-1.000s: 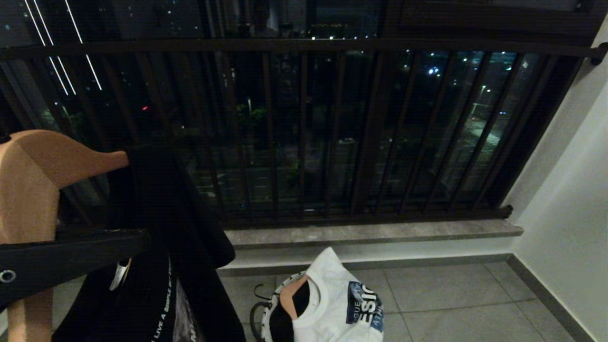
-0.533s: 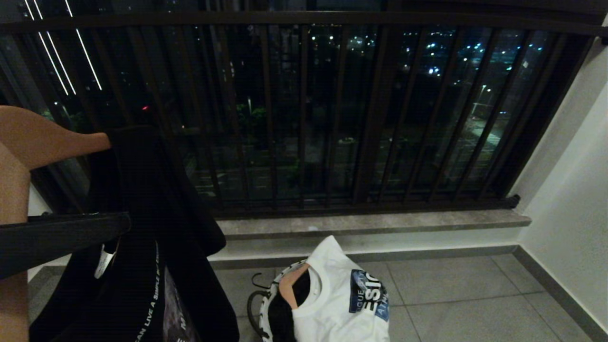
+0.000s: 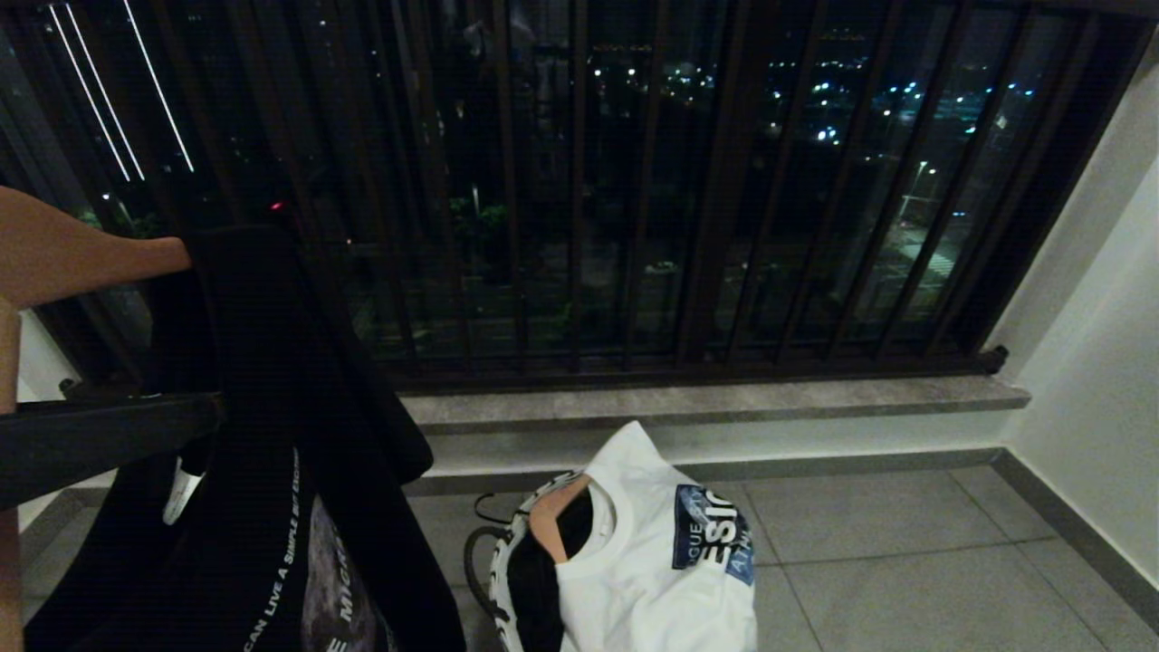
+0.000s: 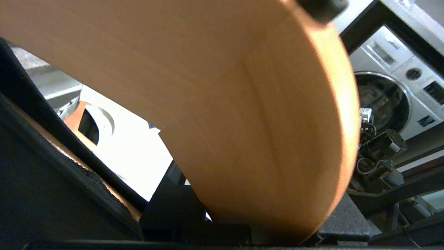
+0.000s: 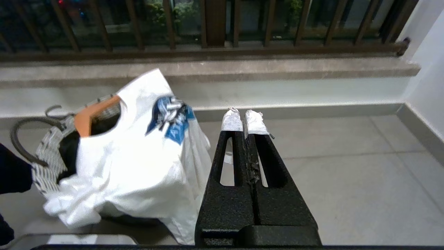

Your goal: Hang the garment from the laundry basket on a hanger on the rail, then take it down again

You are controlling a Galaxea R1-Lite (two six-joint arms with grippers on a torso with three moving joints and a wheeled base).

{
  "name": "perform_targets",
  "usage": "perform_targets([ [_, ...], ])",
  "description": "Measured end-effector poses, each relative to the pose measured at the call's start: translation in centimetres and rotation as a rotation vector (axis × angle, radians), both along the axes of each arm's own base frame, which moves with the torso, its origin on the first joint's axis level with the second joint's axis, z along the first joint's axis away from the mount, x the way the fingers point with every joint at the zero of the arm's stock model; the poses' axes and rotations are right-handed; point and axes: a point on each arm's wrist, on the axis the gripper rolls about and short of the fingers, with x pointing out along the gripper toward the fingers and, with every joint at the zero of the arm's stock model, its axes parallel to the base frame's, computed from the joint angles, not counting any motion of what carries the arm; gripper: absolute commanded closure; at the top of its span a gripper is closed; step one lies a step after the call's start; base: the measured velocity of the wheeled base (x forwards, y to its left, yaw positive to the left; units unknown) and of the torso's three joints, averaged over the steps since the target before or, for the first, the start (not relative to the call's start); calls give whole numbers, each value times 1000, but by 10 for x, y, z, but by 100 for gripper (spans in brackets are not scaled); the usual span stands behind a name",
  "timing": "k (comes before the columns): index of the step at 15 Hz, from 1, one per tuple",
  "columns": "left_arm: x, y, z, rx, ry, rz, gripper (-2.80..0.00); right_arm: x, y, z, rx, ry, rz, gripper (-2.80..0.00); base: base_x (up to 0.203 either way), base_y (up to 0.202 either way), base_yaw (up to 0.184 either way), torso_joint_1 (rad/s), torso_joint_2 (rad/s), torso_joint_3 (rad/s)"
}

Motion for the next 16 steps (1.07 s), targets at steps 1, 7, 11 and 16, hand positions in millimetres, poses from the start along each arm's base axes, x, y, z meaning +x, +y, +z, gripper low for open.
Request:
perform_targets([
  [1,0,0,0,0,0,0,0,0,0,0,0,1,0,0,0,0,0,-99,257,161],
  [7,0,0,0,0,-2,0,0,0,0,0,0,0,0,0,0,0,0,-18,56,31],
  [11,1,0,0,-1,-3,0,0,0,0,0,0,0,0,0,0,0,0,0,0,0],
  [16,11,-5,13,0,-22,47,0,0,0,0,1,0,0,0,0,0,0,0,0,0],
])
